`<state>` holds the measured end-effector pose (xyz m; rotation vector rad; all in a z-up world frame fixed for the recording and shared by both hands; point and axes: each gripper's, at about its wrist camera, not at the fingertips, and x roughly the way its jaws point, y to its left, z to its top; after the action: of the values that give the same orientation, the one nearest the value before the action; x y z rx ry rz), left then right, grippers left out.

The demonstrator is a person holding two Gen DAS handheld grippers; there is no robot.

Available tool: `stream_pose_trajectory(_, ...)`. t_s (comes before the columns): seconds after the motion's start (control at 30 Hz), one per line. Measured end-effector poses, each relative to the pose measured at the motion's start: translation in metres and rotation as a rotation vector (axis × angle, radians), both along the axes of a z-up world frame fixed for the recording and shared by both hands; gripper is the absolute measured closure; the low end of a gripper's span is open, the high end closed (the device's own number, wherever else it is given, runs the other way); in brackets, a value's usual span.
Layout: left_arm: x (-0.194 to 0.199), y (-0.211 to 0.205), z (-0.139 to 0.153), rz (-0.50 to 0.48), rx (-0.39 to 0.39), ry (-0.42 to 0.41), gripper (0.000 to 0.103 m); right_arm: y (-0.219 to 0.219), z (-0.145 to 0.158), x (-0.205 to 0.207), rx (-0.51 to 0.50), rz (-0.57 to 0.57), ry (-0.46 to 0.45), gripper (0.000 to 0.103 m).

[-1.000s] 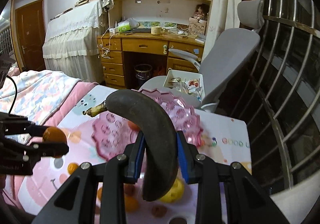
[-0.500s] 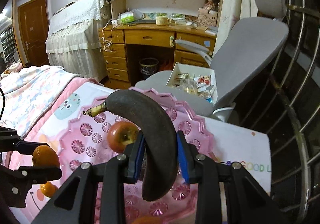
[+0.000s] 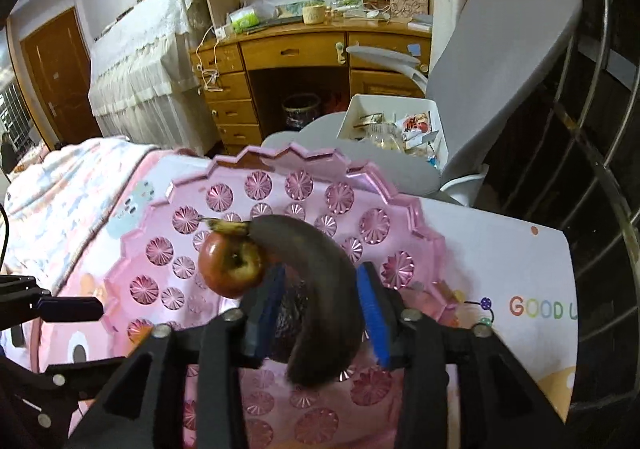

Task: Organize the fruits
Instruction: 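Place the mandarin and banana into the pink bowl and open both tools, then grasp a mandarin with the left tool while the right tool grasps the lemon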

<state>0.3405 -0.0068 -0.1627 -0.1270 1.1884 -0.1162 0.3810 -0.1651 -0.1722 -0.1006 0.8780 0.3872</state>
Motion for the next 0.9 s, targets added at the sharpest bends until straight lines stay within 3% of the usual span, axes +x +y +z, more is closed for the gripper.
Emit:
stream_pose_trajectory(0.33,-0.033,0.007,0.032,0.036,0.019,-0.02,0.03,-0.026,0.027,-0.027,0.026,-0.036,0.028,0.05)
stream_pose_trajectory(0.63,-0.072,0.028,0.057,0.032,0.015,-0.04,0.025,-0.062,0.049,-0.07,0.132,-0.21,0.107,0.043)
stream_pose_trajectory(0.9,-0.111,0.054,0.067,-0.046,0.0,-0.055,0.024,-0.068,0.05,-0.133,0.22,-0.387,0.203,0.043)
